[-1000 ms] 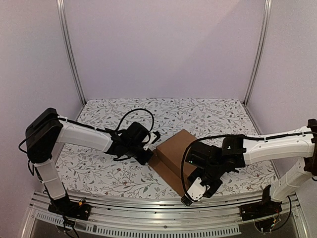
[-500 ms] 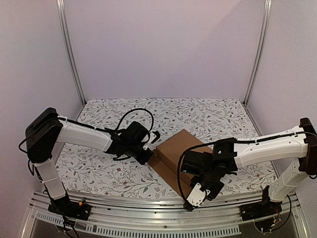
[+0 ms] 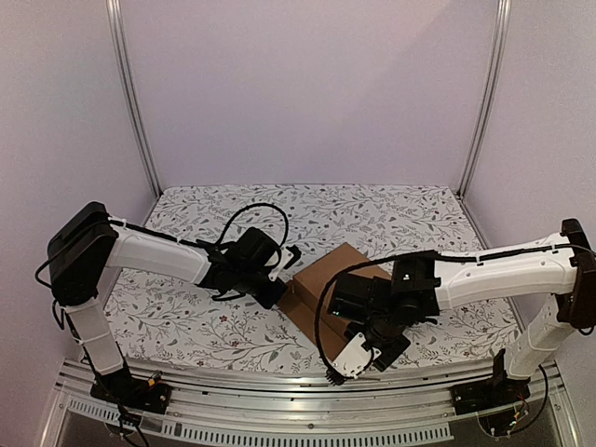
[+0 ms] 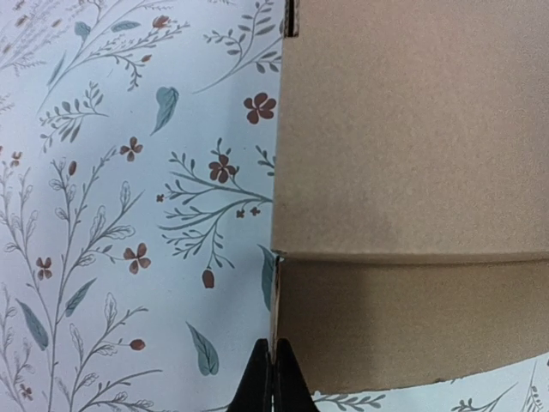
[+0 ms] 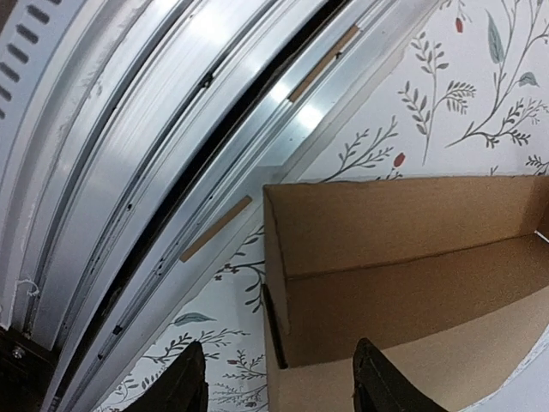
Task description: Fold the paper box
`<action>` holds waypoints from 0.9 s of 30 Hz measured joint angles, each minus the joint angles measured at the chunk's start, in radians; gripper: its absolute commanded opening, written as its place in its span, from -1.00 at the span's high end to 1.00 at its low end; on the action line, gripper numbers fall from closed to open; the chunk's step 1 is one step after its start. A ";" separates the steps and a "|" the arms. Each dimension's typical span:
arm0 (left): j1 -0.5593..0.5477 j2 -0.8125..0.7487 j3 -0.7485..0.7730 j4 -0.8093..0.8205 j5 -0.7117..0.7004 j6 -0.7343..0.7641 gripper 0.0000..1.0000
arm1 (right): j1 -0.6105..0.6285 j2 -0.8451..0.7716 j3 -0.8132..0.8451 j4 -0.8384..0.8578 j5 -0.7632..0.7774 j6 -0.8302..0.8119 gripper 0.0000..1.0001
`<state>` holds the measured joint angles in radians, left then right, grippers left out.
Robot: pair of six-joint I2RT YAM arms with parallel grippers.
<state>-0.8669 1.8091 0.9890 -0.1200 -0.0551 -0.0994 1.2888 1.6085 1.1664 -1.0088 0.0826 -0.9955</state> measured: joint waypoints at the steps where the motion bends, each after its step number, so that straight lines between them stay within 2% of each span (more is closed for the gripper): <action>1: 0.000 0.000 0.000 0.000 0.001 0.000 1.00 | 0.000 0.015 0.019 0.013 0.012 0.010 -0.15; 7: 0.002 0.000 0.000 0.000 0.005 0.000 1.00 | 0.001 0.101 0.046 0.048 0.066 0.035 -0.12; 12: 0.002 0.000 0.000 -0.001 0.007 0.002 1.00 | 0.010 0.159 0.046 0.019 0.074 0.034 0.02; 27: 0.012 0.000 0.000 -0.002 0.024 0.003 1.00 | 0.034 0.100 0.032 -0.158 0.022 0.068 0.06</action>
<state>-0.8547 1.8091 0.9890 -0.1215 -0.0315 -0.0959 1.3224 1.7081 1.1984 -1.1664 0.1043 -0.9276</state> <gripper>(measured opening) 0.015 0.470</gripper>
